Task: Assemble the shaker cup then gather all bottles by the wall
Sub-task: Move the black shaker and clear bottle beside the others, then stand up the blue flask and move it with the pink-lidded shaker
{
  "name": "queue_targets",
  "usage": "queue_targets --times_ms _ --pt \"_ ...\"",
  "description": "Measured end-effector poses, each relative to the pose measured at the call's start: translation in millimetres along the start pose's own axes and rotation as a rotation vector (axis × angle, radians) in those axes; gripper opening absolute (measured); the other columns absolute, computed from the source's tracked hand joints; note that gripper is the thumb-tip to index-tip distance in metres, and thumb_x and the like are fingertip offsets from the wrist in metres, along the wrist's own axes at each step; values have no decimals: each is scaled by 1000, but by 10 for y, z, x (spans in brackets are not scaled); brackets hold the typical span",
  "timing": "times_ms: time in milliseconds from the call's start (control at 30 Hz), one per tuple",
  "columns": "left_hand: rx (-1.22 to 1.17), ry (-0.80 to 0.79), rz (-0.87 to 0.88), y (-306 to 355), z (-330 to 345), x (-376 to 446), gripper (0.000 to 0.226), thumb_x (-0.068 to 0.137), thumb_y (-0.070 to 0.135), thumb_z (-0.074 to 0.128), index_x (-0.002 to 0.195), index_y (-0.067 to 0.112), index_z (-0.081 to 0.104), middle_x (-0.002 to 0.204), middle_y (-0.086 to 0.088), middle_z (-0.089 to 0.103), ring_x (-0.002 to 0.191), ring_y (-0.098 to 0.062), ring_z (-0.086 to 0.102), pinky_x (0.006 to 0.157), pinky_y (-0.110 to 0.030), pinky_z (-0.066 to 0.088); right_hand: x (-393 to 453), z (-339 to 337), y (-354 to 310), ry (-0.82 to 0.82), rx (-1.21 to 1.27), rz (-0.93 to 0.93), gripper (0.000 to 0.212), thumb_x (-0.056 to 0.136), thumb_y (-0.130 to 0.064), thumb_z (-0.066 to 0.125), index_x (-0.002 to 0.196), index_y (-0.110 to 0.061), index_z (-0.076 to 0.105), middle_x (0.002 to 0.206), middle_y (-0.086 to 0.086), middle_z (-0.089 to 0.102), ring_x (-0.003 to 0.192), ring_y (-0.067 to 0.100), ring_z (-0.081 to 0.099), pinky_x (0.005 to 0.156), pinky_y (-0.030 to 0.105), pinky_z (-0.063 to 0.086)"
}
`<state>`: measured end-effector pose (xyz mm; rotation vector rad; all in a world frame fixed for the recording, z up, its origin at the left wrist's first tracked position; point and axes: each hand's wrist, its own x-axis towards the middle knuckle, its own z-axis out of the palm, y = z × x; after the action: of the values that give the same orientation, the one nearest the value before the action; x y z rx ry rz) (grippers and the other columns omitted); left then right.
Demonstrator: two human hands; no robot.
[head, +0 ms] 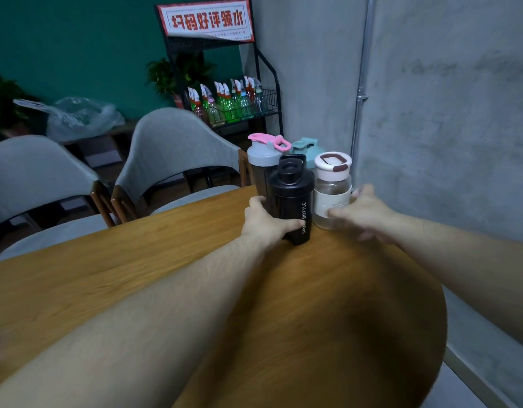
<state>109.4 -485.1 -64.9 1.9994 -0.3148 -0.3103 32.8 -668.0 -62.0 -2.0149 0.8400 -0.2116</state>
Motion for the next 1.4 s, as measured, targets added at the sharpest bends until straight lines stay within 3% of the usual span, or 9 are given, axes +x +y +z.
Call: queue_targets --times_ms 100,200,300,667,900,1000,1133,1267,1400 --pt "96 -1 16 -98 -353 -242 80 80 32 84 145 22 39 148 -5 44 132 -25 48 104 -39 46 -272 53 -67 -167 -75 62 45 89 -33 72 120 -15 45 118 9 57 100 29 63 55 40 60" --pt "183 -58 12 -196 -810 -529 54 87 34 76 133 23 49 129 -2 56 114 -21 58 94 -37 52 -597 207 -268 -278 -96 60 26 96 -32 65 109 -13 53 105 13 65 81 24 67 54 39 63" --pt "235 -92 -8 -281 -1321 -819 35 91 31 72 121 24 55 115 -2 61 100 -17 61 77 -31 50 -953 452 -575 -373 -144 -20 26 99 -32 61 116 -13 58 99 12 66 83 23 69 50 33 62" --pt "334 205 -40 -802 -3022 -1776 23 90 35 72 106 25 59 102 -2 66 87 -16 62 69 -30 47 -2227 1766 -1727 -606 -250 -258 31 98 -40 61 119 -19 54 108 15 68 79 23 68 61 34 63" --pt "349 425 -149 -1401 -4176 -2145 27 91 37 69 106 18 57 91 -5 64 75 -18 58 71 -37 50 -2799 2592 -2193 -707 -282 -299 51 97 -50 59 137 -25 39 108 15 68 75 23 69 61 36 63" --pt "320 480 -221 -1676 -4578 -2194 30 90 45 69 104 23 53 93 -5 64 82 -23 61 81 -45 54 -2922 2932 -2329 -738 -300 -294 66 96 -53 57 149 -27 27 110 16 68 75 24 70 59 37 63" --pt "298 550 -322 -1990 -5000 -2173 56 75 68 72 106 26 51 116 -4 62 112 -27 58 94 -51 53 -3092 3412 -2482 -763 -322 -275 80 97 -56 53 157 -30 8 110 19 69 76 28 69 64 44 63" --pt "322 618 -464 -2286 -5217 -2037 97 61 82 69 134 21 47 137 -13 53 128 -37 49 102 -54 47 -3271 3947 -2536 -784 -354 -192 88 96 -62 48 159 -30 -5 101 19 69 81 35 72 71 51 62" --pt "114 629 -552 -2467 -5276 -1881 105 71 62 80 151 16 29 149 -19 39 135 -42 41 106 -57 43 -3359 4380 -2582 -755 -346 -126 95 93 -67 48 157 -34 -13 106 23 68 87 39 77 75 53 63"
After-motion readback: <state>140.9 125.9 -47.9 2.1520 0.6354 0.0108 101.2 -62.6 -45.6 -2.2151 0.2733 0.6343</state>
